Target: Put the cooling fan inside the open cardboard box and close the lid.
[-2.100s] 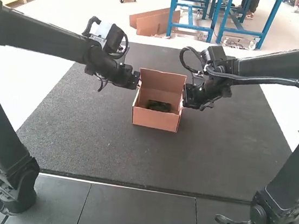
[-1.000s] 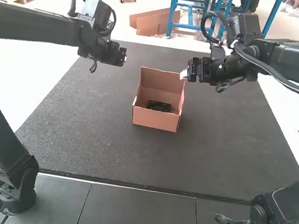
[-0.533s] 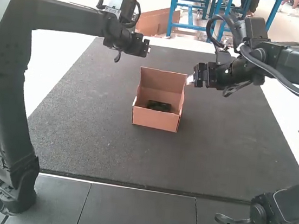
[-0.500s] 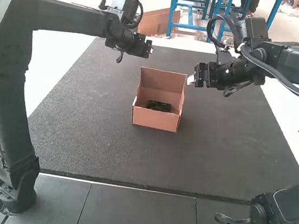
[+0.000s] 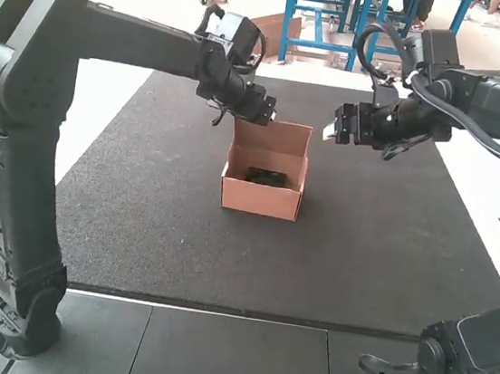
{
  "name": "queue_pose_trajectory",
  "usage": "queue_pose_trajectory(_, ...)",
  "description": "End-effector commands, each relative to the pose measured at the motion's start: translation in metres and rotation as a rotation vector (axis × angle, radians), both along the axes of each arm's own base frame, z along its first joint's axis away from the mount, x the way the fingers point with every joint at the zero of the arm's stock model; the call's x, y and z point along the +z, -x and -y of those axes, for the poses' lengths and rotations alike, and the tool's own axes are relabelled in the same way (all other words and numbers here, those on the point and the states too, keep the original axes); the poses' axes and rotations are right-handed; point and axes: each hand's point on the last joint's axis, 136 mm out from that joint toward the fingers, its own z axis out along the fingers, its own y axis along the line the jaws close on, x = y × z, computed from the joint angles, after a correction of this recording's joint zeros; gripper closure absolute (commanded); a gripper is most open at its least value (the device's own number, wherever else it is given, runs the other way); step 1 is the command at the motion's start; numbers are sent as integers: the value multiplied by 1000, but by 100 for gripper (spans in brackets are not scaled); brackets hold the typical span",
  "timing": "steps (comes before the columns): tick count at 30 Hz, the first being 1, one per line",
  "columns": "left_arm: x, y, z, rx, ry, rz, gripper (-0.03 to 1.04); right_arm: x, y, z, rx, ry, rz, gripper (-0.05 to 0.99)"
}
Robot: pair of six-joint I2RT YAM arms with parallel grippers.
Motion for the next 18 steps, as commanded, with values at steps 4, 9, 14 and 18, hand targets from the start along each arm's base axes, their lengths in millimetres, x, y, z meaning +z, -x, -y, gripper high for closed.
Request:
queue_pose_trajectory(4, -8, 9, 0, -18, -10, -30, 4, 15, 0, 2, 8, -32, 33, 3)
queue_pose_trajectory(9, -24, 21, -2, -31, -43, -93, 4, 16, 0, 2, 11, -38, 34, 3)
queue_pose_trajectory(14, -37, 34, 2, -52, -62, -132, 4, 19, 4, -5, 43, -59, 26, 3)
queue_pose_trajectory(18, -50, 41, 2, -59, -58, -161, 4, 12, 12, -6, 63, -54, -18, 3)
